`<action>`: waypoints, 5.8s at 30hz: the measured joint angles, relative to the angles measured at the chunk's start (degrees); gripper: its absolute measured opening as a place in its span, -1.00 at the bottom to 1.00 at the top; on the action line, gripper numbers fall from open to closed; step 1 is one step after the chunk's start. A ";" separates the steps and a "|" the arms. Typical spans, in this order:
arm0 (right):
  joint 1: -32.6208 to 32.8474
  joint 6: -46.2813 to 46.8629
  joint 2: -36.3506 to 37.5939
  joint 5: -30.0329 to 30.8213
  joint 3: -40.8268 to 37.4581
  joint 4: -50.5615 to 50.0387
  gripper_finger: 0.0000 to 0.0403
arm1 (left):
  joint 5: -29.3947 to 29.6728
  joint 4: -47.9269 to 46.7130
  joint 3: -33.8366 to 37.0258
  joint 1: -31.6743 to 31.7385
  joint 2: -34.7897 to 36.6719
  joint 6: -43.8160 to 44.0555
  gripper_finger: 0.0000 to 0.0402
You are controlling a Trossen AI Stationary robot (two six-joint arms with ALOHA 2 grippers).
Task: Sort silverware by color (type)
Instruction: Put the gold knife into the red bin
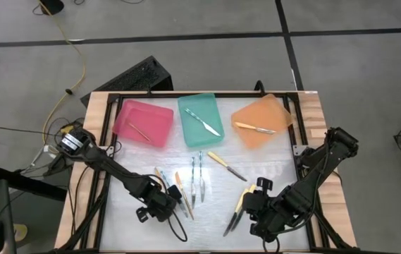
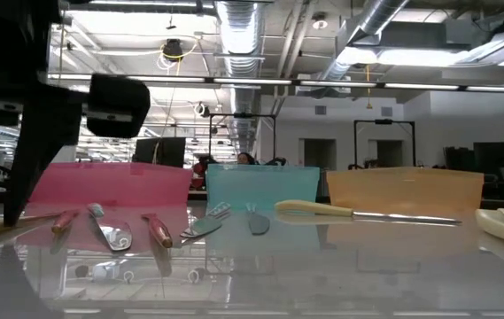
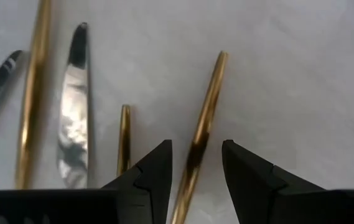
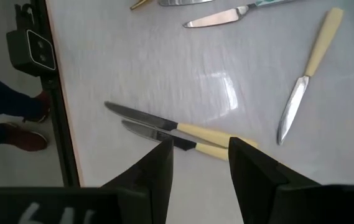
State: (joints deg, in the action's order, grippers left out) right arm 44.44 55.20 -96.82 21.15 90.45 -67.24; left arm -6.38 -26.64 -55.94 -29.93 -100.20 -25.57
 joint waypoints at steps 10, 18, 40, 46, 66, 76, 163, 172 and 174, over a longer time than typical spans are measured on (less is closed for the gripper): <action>-0.33 -0.11 0.00 -0.02 0.00 0.00 -0.20 | -0.85 0.07 -0.13 0.26 -1.03 -0.35 -0.67; -0.74 -0.20 0.00 -0.02 0.00 0.00 -0.20 | -1.31 -0.56 -0.15 0.28 -1.03 0.28 -0.94; -0.72 -1.70 0.00 2.19 0.00 0.28 -0.20 | 3.56 -0.31 -4.07 0.37 7.28 25.65 -1.00; -1.00 -1.90 0.00 6.52 0.00 0.46 -0.20 | 12.60 1.57 -4.07 1.16 15.16 31.35 -1.00; -15.99 -28.09 0.13 10.77 0.00 21.15 -0.20 | 34.12 30.20 -4.11 6.39 34.80 28.06 -0.97; -26.64 -41.85 0.19 -0.73 0.00 52.62 -0.20 | 34.08 36.30 -4.11 8.09 35.05 27.10 -0.97; -59.46 -31.12 -45.89 -30.92 43.04 57.68 -0.92 | 62.64 -1.70 -2.99 12.04 64.73 35.31 -0.60; -60.52 -32.97 -48.72 -33.05 43.11 54.26 -0.92 | 69.41 -3.93 -2.99 12.04 64.60 36.35 -0.60; -60.41 -32.96 -49.14 -33.15 43.01 52.37 -0.92 | 70.23 -4.05 -2.99 12.04 64.60 36.35 -0.60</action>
State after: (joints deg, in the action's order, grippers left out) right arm -15.96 22.24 -145.96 -12.01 133.47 -14.88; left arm 63.85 -30.68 -58.94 -17.89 -35.59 10.79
